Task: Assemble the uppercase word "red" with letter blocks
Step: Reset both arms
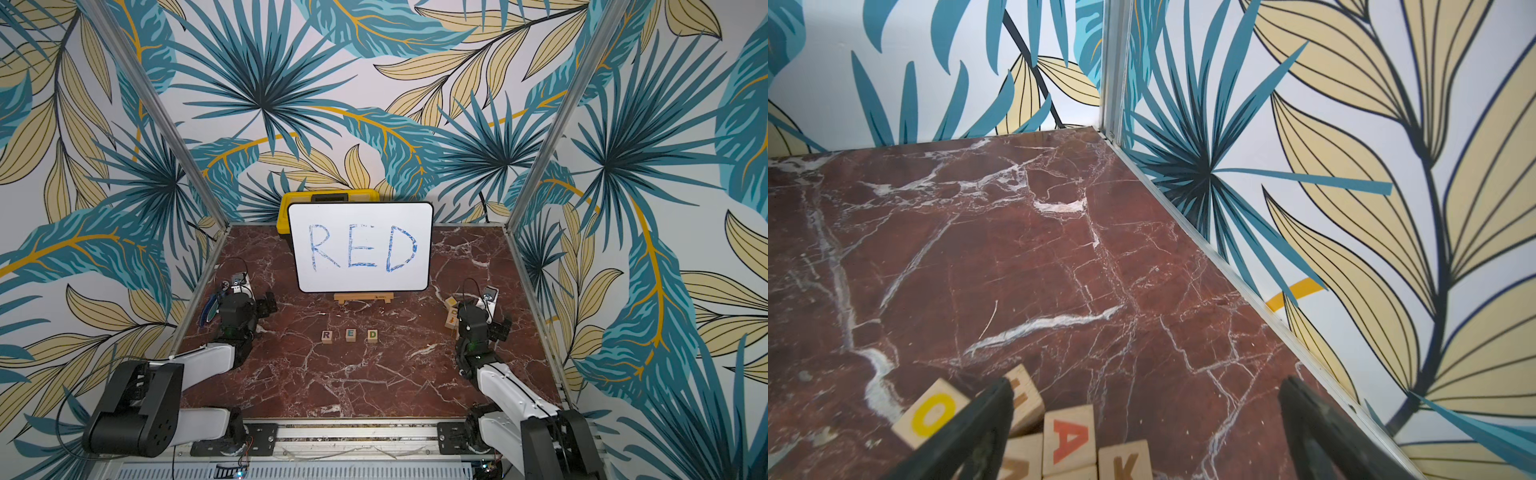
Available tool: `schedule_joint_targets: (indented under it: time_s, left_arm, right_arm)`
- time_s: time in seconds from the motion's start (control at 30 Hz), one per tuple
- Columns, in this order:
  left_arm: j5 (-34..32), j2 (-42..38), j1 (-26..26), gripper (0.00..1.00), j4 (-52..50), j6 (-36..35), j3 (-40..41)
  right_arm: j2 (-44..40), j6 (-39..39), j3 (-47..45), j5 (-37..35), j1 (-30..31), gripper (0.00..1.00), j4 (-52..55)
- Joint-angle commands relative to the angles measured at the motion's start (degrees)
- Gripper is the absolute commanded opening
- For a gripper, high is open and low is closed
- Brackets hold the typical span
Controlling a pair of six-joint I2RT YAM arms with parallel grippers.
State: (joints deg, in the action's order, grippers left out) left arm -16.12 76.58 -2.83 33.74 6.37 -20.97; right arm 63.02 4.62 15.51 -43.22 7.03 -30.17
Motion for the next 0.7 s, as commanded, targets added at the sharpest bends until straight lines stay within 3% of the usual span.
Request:
schedule_joint_targets:
  time_s: [0.0,0.2,0.47,0.67]
  left_arm:
    - [4.56,0.24,0.54,1.00,2.13,-2.90,-2.93]
    - [7.63,0.28,0.46,1.00,2.12,-4.13,-2.93]
    - [14.00,-2.55,0.37,1.00,2.12,-3.66,-0.84]
    - [8.52,-0.53,0.46,1.00,2.09,-9.37,-2.03]
  right_arm:
    - [4.37,-2.36,-0.92,6.15,-2.57,0.99,-14.10]
    - [10.45,-6.68,2.10,12.21,-6.07,0.99,-17.07]
    - [8.21,-6.04,1.57,20.26,-8.63,0.99,-14.65]
    - [7.46,-6.07,3.18,24.22,-8.70,0.99,-10.28]
